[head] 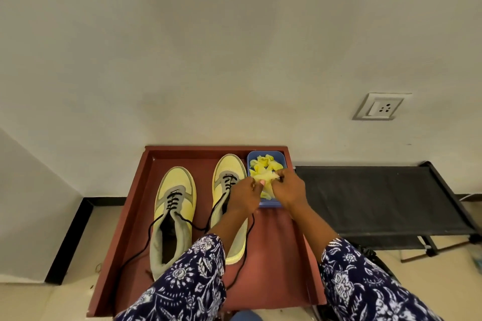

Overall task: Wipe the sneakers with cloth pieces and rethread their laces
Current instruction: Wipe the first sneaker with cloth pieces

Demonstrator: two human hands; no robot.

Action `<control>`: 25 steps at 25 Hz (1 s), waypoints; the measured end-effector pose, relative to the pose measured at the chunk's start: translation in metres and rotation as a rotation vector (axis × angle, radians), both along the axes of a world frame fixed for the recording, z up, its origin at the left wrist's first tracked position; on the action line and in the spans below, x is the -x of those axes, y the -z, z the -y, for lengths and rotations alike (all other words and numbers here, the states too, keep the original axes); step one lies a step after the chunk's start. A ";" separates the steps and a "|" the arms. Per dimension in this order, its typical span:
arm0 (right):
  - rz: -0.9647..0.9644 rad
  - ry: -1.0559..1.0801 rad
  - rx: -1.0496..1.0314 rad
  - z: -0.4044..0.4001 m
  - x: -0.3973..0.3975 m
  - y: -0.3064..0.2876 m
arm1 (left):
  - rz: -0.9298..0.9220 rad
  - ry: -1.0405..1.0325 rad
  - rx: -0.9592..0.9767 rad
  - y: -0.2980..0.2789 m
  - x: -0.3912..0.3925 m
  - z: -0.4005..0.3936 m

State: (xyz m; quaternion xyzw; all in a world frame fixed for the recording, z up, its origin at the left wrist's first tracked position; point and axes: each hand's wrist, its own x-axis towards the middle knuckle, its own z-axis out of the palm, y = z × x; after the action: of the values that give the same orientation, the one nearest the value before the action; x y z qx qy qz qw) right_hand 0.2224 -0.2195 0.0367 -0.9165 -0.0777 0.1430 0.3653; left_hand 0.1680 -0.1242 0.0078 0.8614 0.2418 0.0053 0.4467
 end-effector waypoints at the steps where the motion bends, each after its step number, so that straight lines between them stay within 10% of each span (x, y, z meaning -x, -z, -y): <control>1: 0.002 -0.020 -0.025 -0.003 0.005 -0.006 | 0.007 -0.013 0.008 -0.007 0.006 -0.003; 10: 0.070 -0.046 -0.226 -0.016 0.029 -0.053 | 0.173 -0.102 0.539 -0.057 0.040 -0.022; 25: -0.094 0.125 -0.251 0.003 -0.018 0.008 | 0.066 -0.116 0.754 -0.030 0.028 -0.015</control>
State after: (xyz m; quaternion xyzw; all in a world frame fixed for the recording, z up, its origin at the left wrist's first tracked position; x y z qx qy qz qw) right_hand 0.2409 -0.2229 0.0283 -0.8589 -0.0206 0.1520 0.4885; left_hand 0.1398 -0.1089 0.0379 0.6210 0.2605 -0.0310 0.7386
